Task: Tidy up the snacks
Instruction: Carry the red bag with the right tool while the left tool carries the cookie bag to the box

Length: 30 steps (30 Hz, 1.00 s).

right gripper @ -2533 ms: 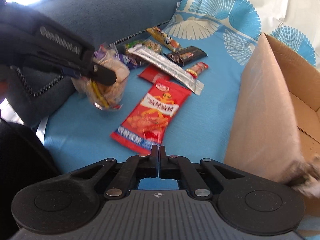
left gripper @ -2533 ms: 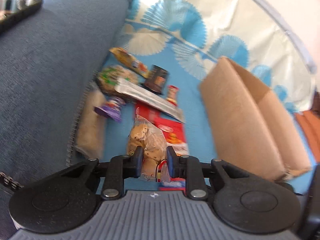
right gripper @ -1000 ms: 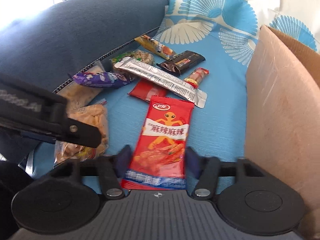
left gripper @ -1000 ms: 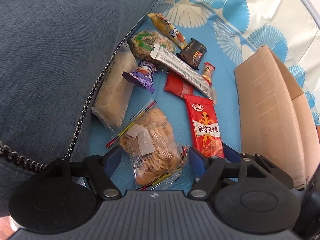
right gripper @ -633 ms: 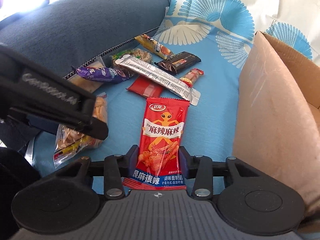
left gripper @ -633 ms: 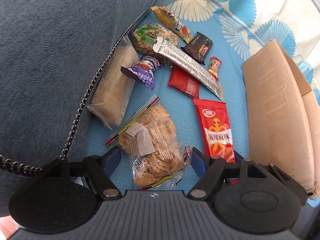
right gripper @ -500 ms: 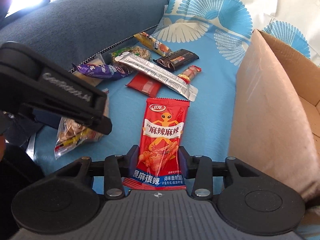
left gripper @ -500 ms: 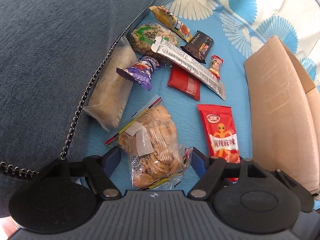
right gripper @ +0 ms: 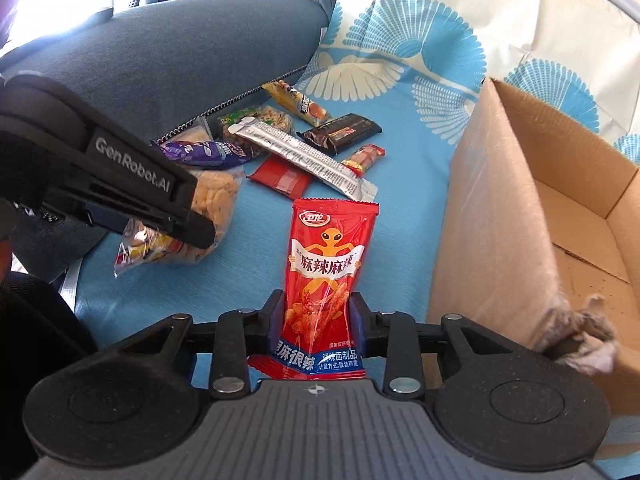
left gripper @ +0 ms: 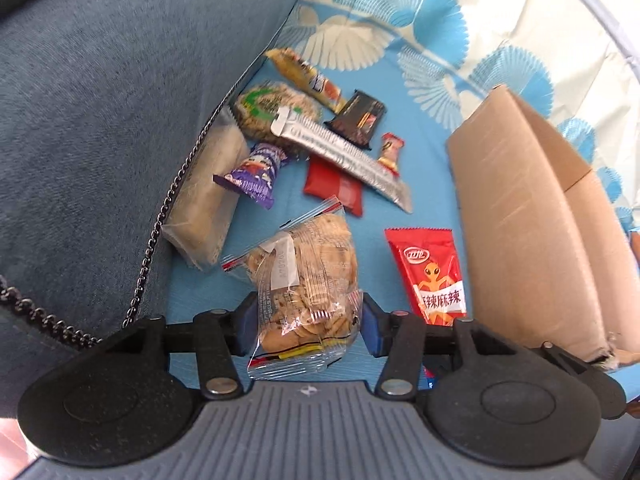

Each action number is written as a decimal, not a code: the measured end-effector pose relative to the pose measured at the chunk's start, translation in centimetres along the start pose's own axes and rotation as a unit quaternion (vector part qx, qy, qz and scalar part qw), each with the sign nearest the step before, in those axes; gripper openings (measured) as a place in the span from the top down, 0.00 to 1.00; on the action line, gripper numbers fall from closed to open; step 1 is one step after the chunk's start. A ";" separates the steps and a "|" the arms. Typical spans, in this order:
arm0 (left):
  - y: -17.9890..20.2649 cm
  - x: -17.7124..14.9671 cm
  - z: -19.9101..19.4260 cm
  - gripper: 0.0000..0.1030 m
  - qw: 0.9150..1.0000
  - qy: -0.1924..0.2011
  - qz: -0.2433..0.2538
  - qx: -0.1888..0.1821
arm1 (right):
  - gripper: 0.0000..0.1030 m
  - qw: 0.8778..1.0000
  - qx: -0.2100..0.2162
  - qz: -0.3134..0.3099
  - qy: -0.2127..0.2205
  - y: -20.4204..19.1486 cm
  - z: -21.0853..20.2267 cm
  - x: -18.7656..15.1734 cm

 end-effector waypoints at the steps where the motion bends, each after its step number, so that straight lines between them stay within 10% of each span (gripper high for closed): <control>1: 0.0 0.0 -0.3 0.46 1.000 0.004 0.000 -0.003 | 0.67 1.000 -0.001 0.000 0.001 0.0 -0.2 -0.1; 30: 0.6 0.7 -5.5 0.46 0.987 0.118 0.009 -0.109 | 0.69 0.978 -0.073 0.045 0.190 7.7 -16.2 2.5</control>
Point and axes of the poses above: each gripper's, at about its wrist camera, not at the fingertips, and z roughly the way its jaws point, y to its right, x to its top, the point moved 6 cm from there along z, roughly the way its jaws point, and after that the axes turned 2 degrees about y, right-handed, at the moved point
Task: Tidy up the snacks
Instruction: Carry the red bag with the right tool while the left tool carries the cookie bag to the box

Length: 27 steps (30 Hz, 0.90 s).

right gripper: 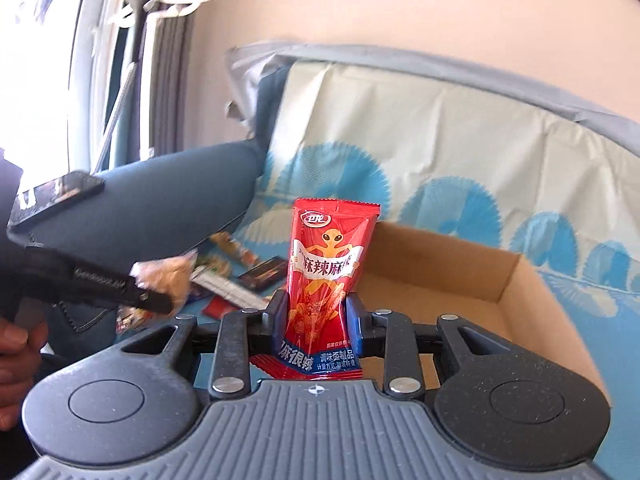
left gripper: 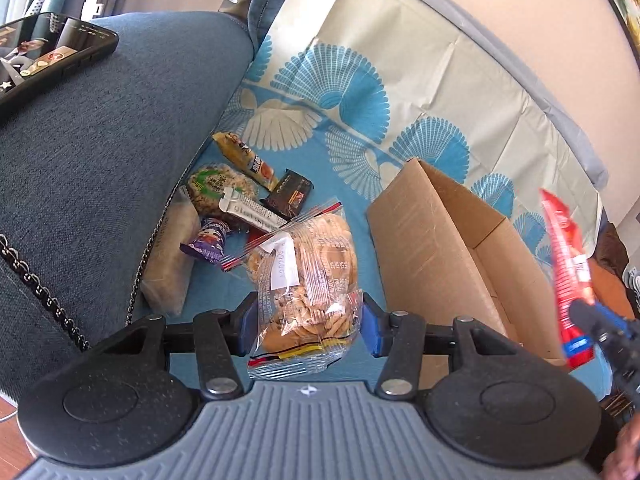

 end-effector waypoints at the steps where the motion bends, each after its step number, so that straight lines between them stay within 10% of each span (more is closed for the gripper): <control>1: 0.0 0.0 0.0 0.46 1.000 0.001 0.002 0.003 | 0.69 1.000 -0.007 0.011 0.004 1.2 -0.3 0.3; 14: 3.3 0.1 0.5 0.46 0.996 0.028 0.074 0.033 | 0.69 0.987 -0.088 0.120 0.055 17.1 -1.3 -1.5; 27: 16.6 3.3 3.5 0.46 0.990 0.030 0.139 -0.016 | 0.70 0.978 -0.053 0.201 0.032 19.1 1.0 -3.5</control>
Point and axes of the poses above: each gripper's, at about its wrist camera, not at the fingertips, and z roughly the way its jaws point, y to its right, x to its top, the point moved 6 cm from there along z, roughly the way its jaws point, and after that the axes turned 2 degrees about y, right-handed, at the moved point
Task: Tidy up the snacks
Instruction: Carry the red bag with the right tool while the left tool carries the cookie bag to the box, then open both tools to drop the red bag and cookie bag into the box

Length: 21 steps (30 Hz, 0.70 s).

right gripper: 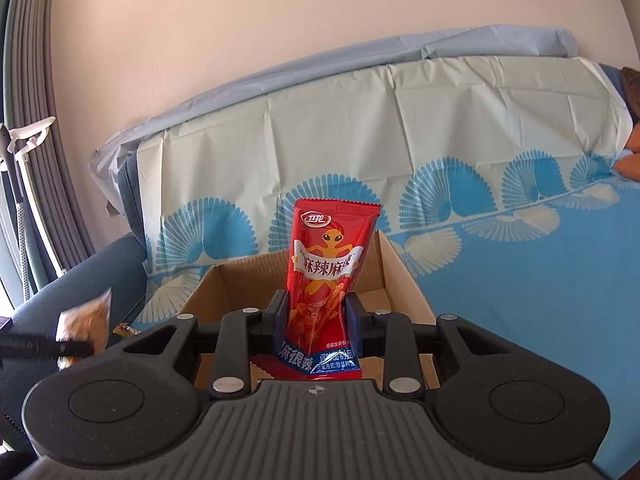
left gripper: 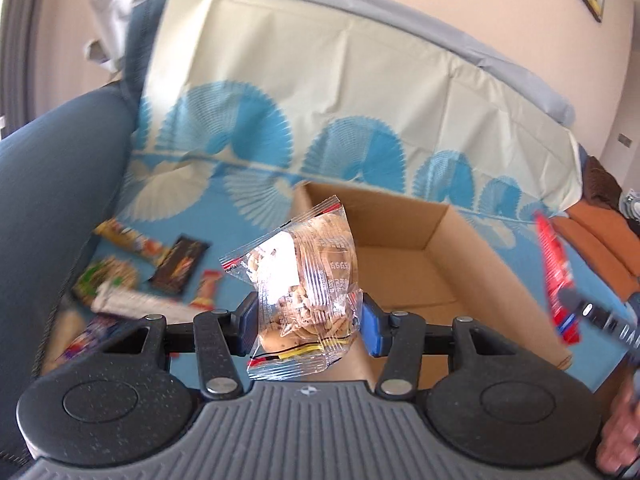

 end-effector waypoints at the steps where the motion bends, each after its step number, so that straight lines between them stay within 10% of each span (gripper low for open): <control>1: 1.4 0.6 0.6 0.46 1.000 0.003 0.002 -0.006 | 0.70 1.000 0.002 0.001 -0.008 0.1 0.2 0.0; 9: 10.6 4.3 4.3 0.45 0.998 0.012 0.012 -0.054 | 0.70 0.999 -0.006 -0.016 -0.046 -0.4 1.4 -0.7; 13: 12.7 5.0 4.8 0.14 0.997 0.007 0.034 -0.063 | 0.49 0.995 -0.023 -0.018 -0.091 -0.4 2.9 -1.4; 21: 6.0 2.4 5.6 0.14 0.997 -0.040 0.002 0.069 | 0.38 0.988 -0.095 0.013 -0.120 1.6 3.7 -2.0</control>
Point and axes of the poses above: each gripper's, at about its wrist camera, not at the fingertips, and z roughly the way its jaws point, y to its right, x to its top, the point moved 6 cm from there along z, roughly the way its jaws point, and after that the axes turned 2 degrees about y, right-handed, at the moved point
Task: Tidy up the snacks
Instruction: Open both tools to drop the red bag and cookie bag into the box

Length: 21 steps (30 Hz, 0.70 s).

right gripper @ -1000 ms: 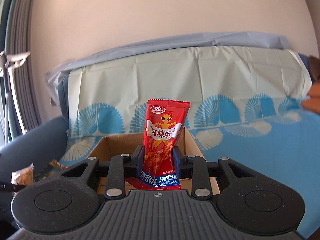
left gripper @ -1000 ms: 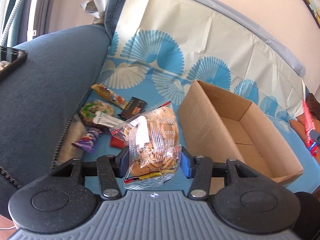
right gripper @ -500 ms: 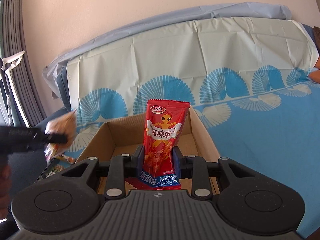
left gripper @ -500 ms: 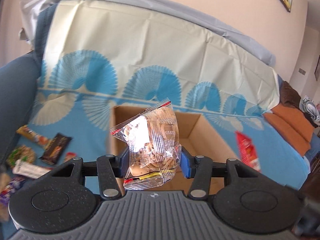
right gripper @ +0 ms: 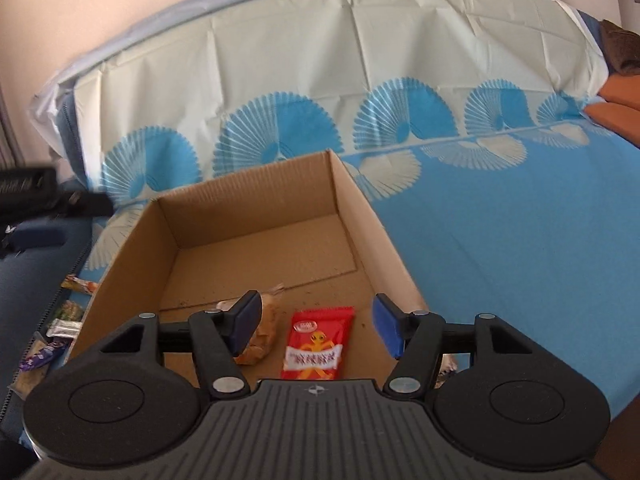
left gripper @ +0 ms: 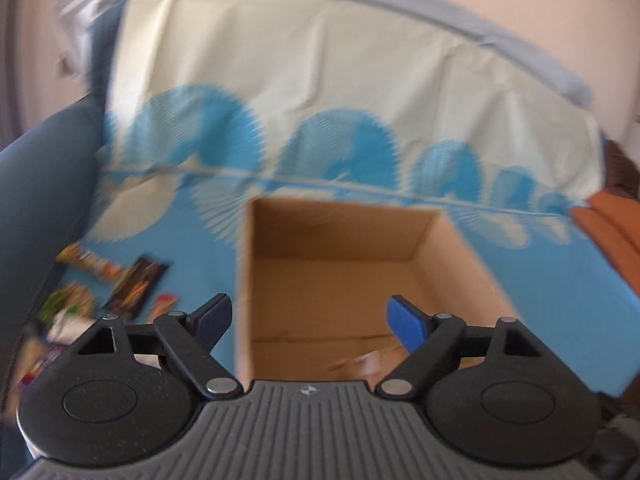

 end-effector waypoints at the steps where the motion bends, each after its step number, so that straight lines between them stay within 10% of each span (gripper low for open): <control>1: -1.1 -0.6 0.3 0.14 1.000 -0.011 -0.011 0.017 | 0.38 1.000 -0.007 0.003 -0.002 0.2 0.0 0.0; 12: -2.6 -4.9 1.2 0.18 0.996 -0.077 -0.026 0.026 | 0.47 0.998 -0.053 0.031 -0.005 1.6 0.0 0.1; 17: -1.1 -5.6 1.2 0.46 0.996 -0.089 -0.014 -0.011 | 0.39 0.996 -0.071 0.035 0.041 2.3 -1.7 0.7; 21: -0.6 -5.9 1.1 0.47 0.996 -0.085 0.005 -0.006 | 0.39 0.993 -0.089 0.073 -0.005 3.9 -0.3 0.3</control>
Point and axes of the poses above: each gripper's, at about its wrist camera, not at the fingertips, and z roughly the way its jaws point, y to its right, x to its top, the point moved 6 cm from there along z, roughly the way its jaws point, and after that the axes turned 2 degrees about y, right-handed, at the moved point
